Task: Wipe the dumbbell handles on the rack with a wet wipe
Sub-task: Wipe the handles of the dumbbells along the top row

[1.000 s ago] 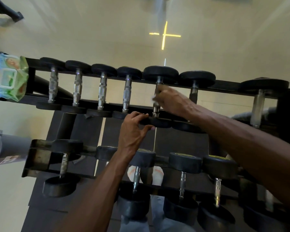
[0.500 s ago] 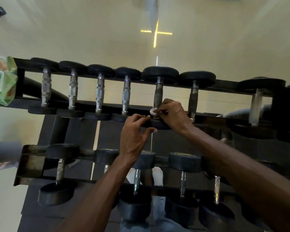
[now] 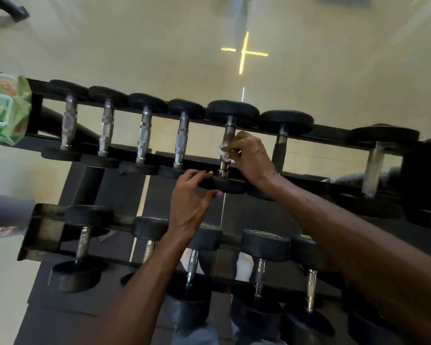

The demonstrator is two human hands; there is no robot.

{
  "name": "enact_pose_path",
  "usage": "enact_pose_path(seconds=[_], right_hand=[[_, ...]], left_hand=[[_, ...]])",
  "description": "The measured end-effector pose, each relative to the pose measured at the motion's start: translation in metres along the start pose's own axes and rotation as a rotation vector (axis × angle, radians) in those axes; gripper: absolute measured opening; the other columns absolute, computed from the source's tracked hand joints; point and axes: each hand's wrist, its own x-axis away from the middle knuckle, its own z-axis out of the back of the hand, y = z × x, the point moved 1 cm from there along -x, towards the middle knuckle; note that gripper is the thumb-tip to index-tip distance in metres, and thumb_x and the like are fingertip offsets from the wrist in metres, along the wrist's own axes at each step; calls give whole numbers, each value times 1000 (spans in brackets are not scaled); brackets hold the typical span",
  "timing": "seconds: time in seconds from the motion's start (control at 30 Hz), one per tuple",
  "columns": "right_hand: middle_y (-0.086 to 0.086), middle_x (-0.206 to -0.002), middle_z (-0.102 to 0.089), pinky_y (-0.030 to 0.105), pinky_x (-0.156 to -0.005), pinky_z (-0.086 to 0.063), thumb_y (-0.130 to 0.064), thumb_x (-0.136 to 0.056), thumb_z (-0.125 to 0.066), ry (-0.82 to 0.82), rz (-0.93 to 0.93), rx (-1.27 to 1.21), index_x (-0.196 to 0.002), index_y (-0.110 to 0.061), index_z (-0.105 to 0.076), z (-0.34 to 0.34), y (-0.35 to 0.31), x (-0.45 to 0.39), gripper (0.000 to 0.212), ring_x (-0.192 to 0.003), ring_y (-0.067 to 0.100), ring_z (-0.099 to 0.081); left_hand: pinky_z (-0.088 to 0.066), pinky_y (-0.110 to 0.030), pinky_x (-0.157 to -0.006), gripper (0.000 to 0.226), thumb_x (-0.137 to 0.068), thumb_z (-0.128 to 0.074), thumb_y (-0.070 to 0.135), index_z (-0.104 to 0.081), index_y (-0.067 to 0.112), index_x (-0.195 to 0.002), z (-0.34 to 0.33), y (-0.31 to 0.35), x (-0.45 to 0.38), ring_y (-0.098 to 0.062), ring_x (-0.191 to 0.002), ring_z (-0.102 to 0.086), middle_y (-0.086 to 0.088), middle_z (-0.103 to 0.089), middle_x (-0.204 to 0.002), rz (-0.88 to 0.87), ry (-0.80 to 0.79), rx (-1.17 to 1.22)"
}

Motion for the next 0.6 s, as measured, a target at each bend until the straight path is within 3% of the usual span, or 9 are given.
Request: enact_pose_path(seconds=[0.1,0.17,0.27,0.33,0.47,0.6], right_hand=[[-2,-90,-61,21,-67,-45,-12,-94,-67,-146,177,56,-99,-14,-80,-4,-7,23,13,-78,11,-55],[-2,-92,-59,24,-67,-45,-18,-98,-58,-267,271,130,-95,-12,-76,0,-5,18,19,-78,15,-57],[1,-100,-57,31,-74,-58,-17,-101,-50,-172,297,135,-96,-7,-66,15,0,-6,20,-87,16,-63],[2,-101,-56,33,-75,-58,-13,-101,-52,-133,309,153,-93,-6,-64,15,0,-13,16,-90,18,-62],[-5,-95,-50,25,-71,-45,-28,-96,-63,-499,414,245,-87,-23,-57,5,-16,-2,11,-82,13,-54],[-6,-90,-49,26,-67,-45,-37,-92,-65,-538,478,252,-80,-25,-58,9,-27,-10,19,-77,12,-51]], left_hand=[[-54,-40,-100,53,-74,-89,34,-74,15,-121,1,1,0,-17,-112,-62,1,-65,-121,18,-1,17],[-52,-37,-103,56,-74,-89,36,-74,14,-123,0,1,1,-15,-115,-62,1,-66,-125,20,3,28],[-49,-28,-105,58,-76,-87,44,-74,16,-126,0,5,2,-13,-118,-60,1,-65,-129,10,0,27],[-47,-24,-103,53,-79,-86,41,-75,16,-124,0,9,0,-13,-116,-60,1,-66,-126,-7,10,-10],[-49,-25,-95,40,-79,-87,25,-77,14,-116,-3,17,2,-19,-110,-63,-3,-72,-117,-46,52,-69],[-46,-20,-95,42,-79,-87,25,-77,15,-118,-5,16,6,-18,-110,-63,-3,-72,-117,-26,81,-26]])
